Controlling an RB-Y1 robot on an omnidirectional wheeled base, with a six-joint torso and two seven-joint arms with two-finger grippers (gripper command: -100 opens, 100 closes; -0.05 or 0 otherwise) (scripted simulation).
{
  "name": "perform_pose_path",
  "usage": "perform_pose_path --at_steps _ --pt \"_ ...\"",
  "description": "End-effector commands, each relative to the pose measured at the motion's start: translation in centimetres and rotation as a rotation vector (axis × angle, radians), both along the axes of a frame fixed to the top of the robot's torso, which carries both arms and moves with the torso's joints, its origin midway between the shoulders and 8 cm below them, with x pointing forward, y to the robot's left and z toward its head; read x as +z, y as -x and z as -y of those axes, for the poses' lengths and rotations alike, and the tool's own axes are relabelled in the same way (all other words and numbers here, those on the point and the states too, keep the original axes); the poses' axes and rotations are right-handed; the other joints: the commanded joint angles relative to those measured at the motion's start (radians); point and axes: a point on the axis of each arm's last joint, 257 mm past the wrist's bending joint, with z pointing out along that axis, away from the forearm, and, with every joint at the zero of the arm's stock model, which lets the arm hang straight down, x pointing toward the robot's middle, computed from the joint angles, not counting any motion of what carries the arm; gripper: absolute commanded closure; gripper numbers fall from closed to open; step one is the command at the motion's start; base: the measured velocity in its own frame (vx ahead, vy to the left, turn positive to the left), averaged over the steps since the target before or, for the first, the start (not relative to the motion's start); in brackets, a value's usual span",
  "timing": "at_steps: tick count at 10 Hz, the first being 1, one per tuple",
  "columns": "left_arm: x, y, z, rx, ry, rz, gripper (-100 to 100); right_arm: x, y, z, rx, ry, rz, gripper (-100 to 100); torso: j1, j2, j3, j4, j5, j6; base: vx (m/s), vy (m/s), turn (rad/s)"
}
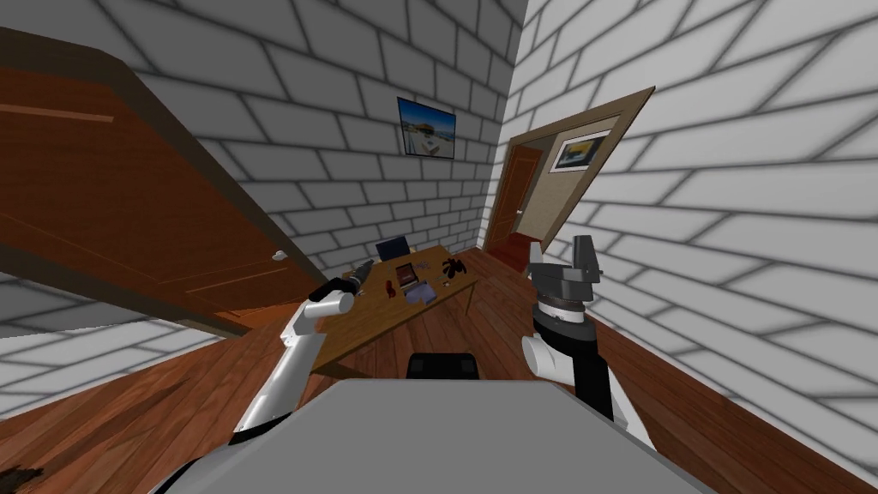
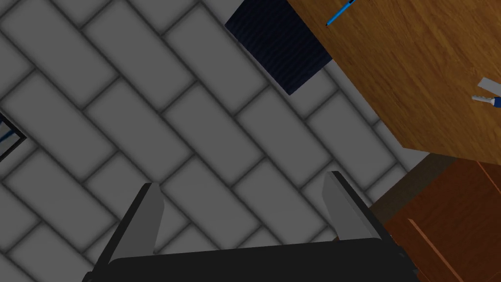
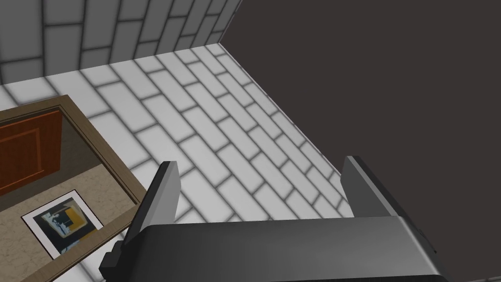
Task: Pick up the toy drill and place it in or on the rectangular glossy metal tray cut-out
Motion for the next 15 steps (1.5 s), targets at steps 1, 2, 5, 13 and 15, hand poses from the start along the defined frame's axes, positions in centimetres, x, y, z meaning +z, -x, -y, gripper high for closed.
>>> perform_pose_path --at_steps 1,2,5,13,15 --pt "-1.3 0.1 -0.3 0.003 0.000 -0.048 -100 0.0 0.0 0.0 0.000 0.000 0.000 0 0.000 0.000 0.000 0.000 0.000 0.000 -0.013 0.032 -0.096" --pt "-2.5 0.1 -0.8 0.008 -0.004 -0.093 -100 0.0 0.0 0.0 0.000 0.000 0.000 0 0.000 0.000 0.000 0.000 0.000 0.000 -0.016 0.041 -0.192" --pt "-4.6 0.5 -1.2 0.011 0.001 -0.171 -100 0.0 0.0 0.0 0.000 0.000 0.000 0 0.001 0.000 0.000 0.000 0.000 0.000 -0.013 0.044 -0.129" --pt "-12.8 2.9 -1.3 0.005 0.042 -0.455 -100 0.0 0.0 0.0 0.000 0.000 0.000 0 0.002 0.000 0.000 0.000 0.000 -0.001 -0.017 0.054 -0.159" --pt "-14.2 3.5 -1.0 0.000 0.053 -0.506 -100 0.0 0.0 0.0 0.000 0.000 0.000 0 0.003 -0.001 0.000 0.000 0.001 -0.001 -0.018 0.069 -0.151"
